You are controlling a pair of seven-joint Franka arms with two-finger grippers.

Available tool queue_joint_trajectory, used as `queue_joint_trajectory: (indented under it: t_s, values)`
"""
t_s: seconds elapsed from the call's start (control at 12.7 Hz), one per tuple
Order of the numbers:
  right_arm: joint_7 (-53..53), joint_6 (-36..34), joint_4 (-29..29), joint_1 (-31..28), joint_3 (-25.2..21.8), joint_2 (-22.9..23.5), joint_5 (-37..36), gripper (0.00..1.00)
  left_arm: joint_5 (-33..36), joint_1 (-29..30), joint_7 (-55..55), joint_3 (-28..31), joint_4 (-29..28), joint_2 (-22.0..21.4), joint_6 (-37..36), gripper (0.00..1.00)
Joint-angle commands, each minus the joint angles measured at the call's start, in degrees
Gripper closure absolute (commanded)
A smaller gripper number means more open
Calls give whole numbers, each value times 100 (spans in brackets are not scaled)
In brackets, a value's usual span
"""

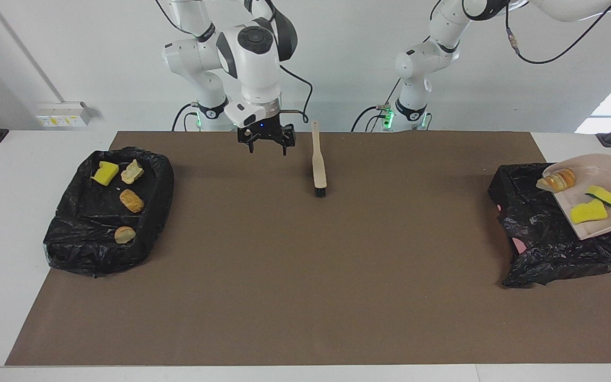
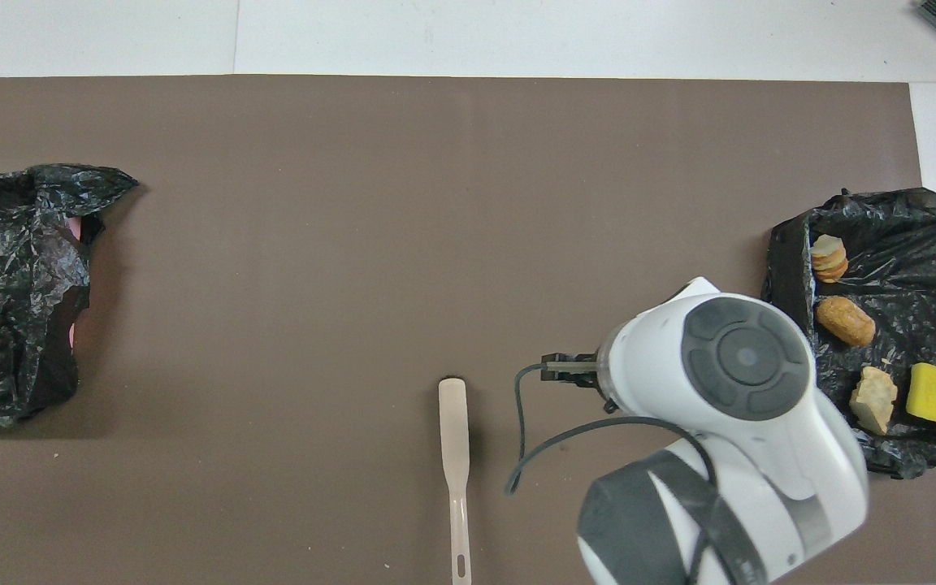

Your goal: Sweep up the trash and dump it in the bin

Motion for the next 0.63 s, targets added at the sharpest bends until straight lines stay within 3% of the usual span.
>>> queue_joint_trajectory:
  t_s: [0.0,0.39,0.55]
  values:
    - [-999,-165,129,-79,-742,-232,-178,0,1106,-484,-1026,70,-1012,-684,304,100]
    - [-2327,-359,893,-483,-1509,-136,-196,0,2566,-653,-1074,79,-848,-791,277,100]
    - [-2628,-359,1182,-492,-1755,-118,-240,0,2675,-653,-1039,53,-663,-922,268,100]
